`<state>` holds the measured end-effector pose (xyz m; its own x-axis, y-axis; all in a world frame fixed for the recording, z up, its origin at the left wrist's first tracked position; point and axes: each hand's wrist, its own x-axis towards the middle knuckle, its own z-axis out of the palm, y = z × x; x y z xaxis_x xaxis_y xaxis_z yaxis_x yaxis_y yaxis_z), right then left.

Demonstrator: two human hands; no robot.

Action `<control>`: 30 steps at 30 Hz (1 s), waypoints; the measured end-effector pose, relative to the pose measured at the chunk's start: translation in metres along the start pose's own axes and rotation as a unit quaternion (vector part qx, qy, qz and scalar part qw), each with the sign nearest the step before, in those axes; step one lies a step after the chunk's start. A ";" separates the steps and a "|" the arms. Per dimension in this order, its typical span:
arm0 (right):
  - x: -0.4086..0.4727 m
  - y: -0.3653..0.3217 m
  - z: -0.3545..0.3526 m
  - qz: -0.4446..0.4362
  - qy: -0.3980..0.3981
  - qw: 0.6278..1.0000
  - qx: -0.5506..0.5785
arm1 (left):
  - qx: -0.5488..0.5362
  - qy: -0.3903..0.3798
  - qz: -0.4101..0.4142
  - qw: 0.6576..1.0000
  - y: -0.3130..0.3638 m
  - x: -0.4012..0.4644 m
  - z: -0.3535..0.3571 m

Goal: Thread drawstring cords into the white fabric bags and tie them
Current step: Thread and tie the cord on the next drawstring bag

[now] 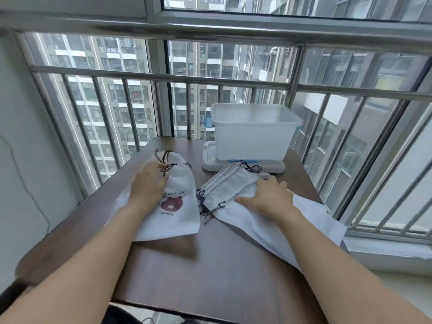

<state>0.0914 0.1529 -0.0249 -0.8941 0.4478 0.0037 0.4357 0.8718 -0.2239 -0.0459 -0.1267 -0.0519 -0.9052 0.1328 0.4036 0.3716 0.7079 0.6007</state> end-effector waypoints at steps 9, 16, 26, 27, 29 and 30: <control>0.026 -0.022 0.003 0.087 0.059 0.991 0.088 | -0.035 0.147 0.127 0.980 0.040 0.004 -0.021; 0.014 -0.001 -0.013 0.020 0.149 0.959 0.241 | 0.173 -0.201 0.127 0.956 0.093 -0.033 0.000; 0.015 0.032 -0.020 0.002 0.021 0.802 0.596 | 0.160 -0.095 0.126 0.974 0.070 -0.020 0.011; 0.014 0.032 -0.017 0.004 0.029 0.797 0.604 | 0.108 -0.086 0.124 0.983 0.082 -0.019 0.011; 0.012 0.031 -0.015 -0.017 0.038 0.781 0.623 | -0.093 -0.147 0.033 0.984 0.111 -0.018 0.010; 0.012 0.032 -0.016 -0.030 0.039 0.775 0.631 | -0.214 -0.192 -0.034 0.957 0.126 -0.019 0.013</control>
<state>0.0964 0.1890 -0.0167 -0.8787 0.4671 0.0988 -0.0980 0.0261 -0.9948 0.0159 -0.0311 0.0076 -0.9084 0.4007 0.1196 0.2857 0.3860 0.8771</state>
